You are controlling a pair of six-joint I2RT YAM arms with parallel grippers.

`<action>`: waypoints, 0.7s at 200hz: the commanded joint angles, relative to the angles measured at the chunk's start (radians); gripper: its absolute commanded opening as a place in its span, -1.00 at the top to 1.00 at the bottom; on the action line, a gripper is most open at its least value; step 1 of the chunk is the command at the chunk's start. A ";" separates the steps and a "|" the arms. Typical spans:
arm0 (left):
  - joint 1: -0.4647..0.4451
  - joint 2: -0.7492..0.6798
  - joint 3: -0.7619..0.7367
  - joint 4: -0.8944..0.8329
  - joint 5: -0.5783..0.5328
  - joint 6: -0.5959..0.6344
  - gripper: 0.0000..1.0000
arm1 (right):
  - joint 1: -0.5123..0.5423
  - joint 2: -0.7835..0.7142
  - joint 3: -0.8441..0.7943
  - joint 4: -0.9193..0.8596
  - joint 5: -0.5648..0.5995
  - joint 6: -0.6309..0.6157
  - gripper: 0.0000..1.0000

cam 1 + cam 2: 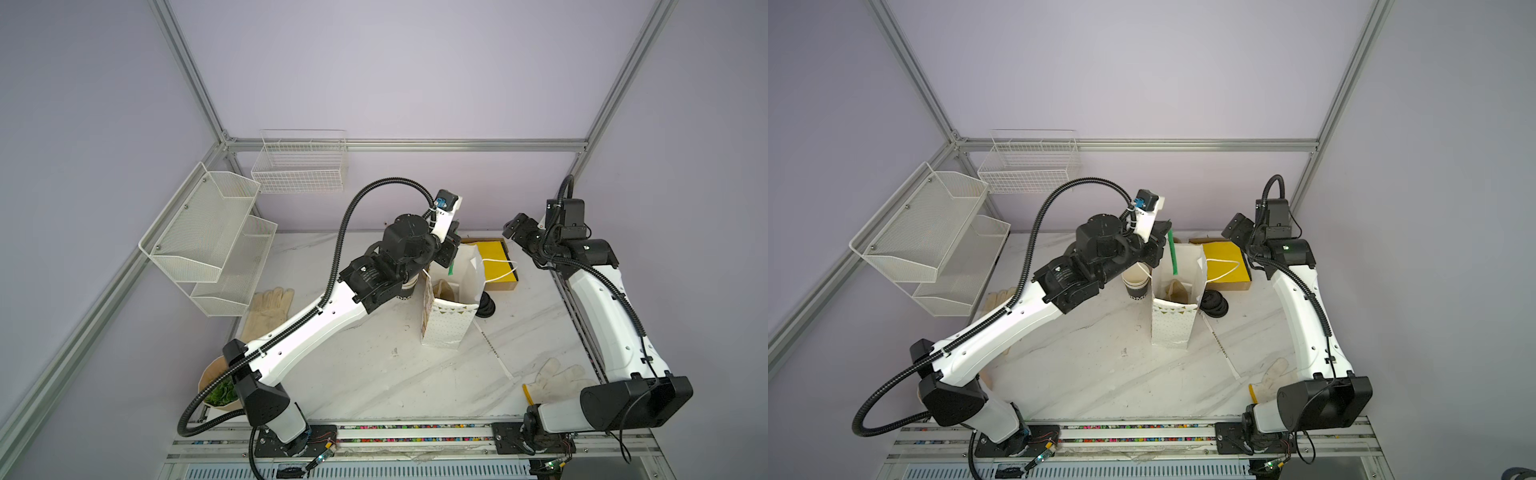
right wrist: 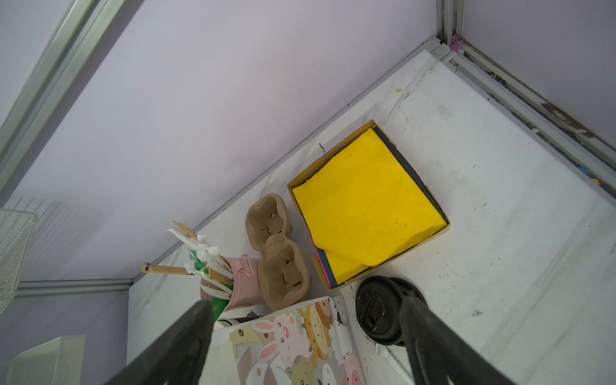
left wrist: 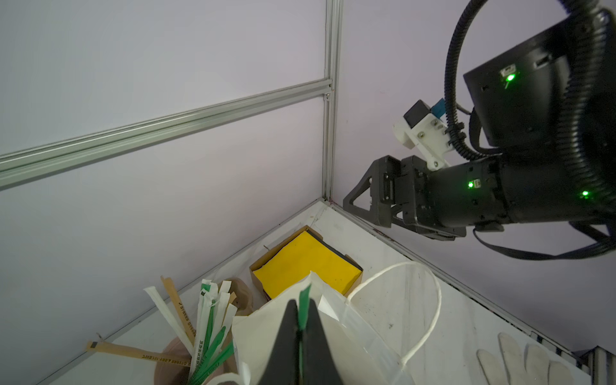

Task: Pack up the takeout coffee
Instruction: 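Lift the green straw with the left gripper while the right swings toward napkins, then drop the green straw into the bag with the left while the right reaches napkins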

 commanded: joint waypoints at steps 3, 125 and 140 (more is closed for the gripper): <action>-0.003 0.012 -0.058 0.194 -0.015 0.068 1.00 | -0.028 0.023 -0.044 0.097 -0.085 0.016 -0.81; 0.001 0.123 -0.209 0.362 -0.053 0.130 0.62 | -0.035 0.184 -0.186 0.272 -0.081 0.068 -0.78; 0.002 0.109 -0.212 0.355 -0.050 0.133 0.40 | -0.036 0.209 -0.196 0.285 -0.080 0.059 -0.78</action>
